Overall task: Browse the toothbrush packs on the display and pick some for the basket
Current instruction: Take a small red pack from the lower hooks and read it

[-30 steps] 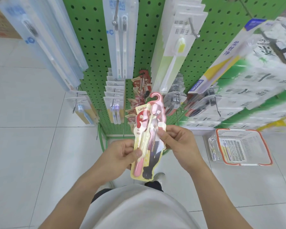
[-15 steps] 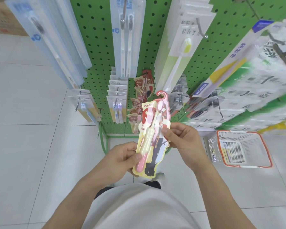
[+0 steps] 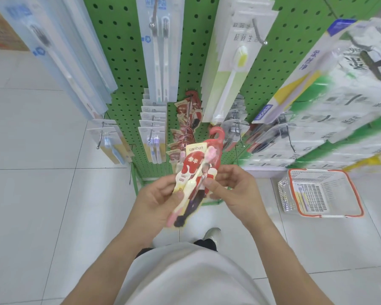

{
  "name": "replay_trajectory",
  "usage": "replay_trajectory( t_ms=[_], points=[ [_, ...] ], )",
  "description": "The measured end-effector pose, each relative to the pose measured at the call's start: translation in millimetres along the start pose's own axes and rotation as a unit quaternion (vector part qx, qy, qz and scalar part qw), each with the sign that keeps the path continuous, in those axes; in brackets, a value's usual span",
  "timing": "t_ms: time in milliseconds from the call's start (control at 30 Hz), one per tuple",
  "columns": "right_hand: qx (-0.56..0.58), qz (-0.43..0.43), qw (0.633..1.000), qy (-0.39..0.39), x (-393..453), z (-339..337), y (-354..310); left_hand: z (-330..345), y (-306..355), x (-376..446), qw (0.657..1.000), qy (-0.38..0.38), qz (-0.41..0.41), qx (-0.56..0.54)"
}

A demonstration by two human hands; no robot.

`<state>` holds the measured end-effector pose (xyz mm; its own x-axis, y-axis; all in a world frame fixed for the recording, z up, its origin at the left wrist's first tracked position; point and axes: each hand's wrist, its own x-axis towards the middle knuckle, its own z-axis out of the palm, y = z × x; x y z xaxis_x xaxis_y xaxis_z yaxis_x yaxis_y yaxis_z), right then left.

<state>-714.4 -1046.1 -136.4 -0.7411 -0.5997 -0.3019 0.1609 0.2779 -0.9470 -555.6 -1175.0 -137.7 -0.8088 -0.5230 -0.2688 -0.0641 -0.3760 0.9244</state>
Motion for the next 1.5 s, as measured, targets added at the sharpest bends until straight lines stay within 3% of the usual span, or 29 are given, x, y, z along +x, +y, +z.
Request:
replay_trajectory(
  t_ms=[67,133,233,333,400,533,633,733,900,1000,1100,1500],
  points=[
    [-0.039,-0.043,0.996,0.072,-0.6,1.9,1.2,4.4,2.7,-1.3,0.999,0.013,0.015,0.045],
    [0.028,-0.057,0.995,0.08,-3.9,6.8,-4.1,8.0,5.3,-2.9,0.986,0.013,0.062,0.155],
    [0.203,0.013,0.979,-0.006,-13.1,13.2,-17.0,10.0,4.5,-3.0,0.941,-0.01,0.144,0.305],
    [0.29,0.048,0.951,-0.097,-18.6,14.1,-22.6,5.5,-2.5,0.4,0.897,-0.007,0.199,0.395],
    [0.292,0.04,0.949,-0.114,-19.6,14.4,-23.6,-0.5,-5.4,2.4,0.873,-0.019,0.223,0.432],
    [0.21,0.012,0.975,-0.071,-18.2,16.5,-22.4,-4.0,-10.4,1.5,0.848,-0.037,0.232,0.476],
    [0.165,0.01,0.985,-0.058,-14.2,14.6,-23.9,2.7,-7.6,-0.8,0.877,0.023,0.219,0.428],
    [0.137,-0.008,0.987,-0.08,-10.2,9.4,-25.7,2.0,1.2,-0.7,0.899,0.088,0.15,0.401],
    [0.096,-0.019,0.992,-0.073,-5.8,5.1,-27.5,-4.5,12.2,6.0,0.964,0.038,-0.062,0.254],
    [-0.02,-0.049,0.998,-0.038,-0.1,1.7,-20.2,-2.5,8.2,6.6,0.967,0.017,-0.071,0.246],
    [-0.091,-0.068,0.992,-0.057,4.4,-1.8,-15.8,-0.6,3.1,6.0,0.973,0.013,-0.076,0.217],
    [-0.002,-0.05,0.995,-0.081,15.1,-11.6,-21.5,5.4,10.7,14.8,0.973,-0.016,-0.067,0.219]
  ],
)
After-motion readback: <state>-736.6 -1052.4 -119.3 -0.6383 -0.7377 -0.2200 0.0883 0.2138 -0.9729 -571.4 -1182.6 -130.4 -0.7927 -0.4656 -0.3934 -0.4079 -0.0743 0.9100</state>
